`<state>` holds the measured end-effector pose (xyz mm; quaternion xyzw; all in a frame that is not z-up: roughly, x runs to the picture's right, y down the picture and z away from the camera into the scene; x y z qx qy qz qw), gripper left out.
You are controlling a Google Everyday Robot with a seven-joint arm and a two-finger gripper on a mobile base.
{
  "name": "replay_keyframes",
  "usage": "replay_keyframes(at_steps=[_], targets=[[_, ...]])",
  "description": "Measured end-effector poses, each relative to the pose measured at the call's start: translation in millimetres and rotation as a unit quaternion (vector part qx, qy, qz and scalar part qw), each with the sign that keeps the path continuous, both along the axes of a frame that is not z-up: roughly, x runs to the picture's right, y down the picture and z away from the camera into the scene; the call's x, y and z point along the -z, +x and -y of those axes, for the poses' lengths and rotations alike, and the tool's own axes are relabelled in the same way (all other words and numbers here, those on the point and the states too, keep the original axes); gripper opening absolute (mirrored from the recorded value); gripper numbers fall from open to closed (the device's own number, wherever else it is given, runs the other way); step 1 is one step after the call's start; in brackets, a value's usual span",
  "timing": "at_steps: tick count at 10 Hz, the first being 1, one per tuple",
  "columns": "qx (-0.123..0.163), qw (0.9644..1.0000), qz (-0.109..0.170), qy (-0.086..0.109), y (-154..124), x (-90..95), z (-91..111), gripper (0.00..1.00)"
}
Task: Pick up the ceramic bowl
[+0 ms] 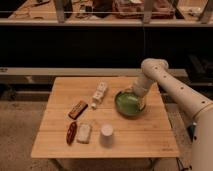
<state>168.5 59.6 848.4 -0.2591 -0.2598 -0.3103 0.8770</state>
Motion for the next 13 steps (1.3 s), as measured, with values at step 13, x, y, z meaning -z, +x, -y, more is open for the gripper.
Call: replay_keyframes(at_steps=[13], targets=[[-0.007, 0.9999, -0.01, -0.001, 8.2, 9.8, 7.3, 0.8]])
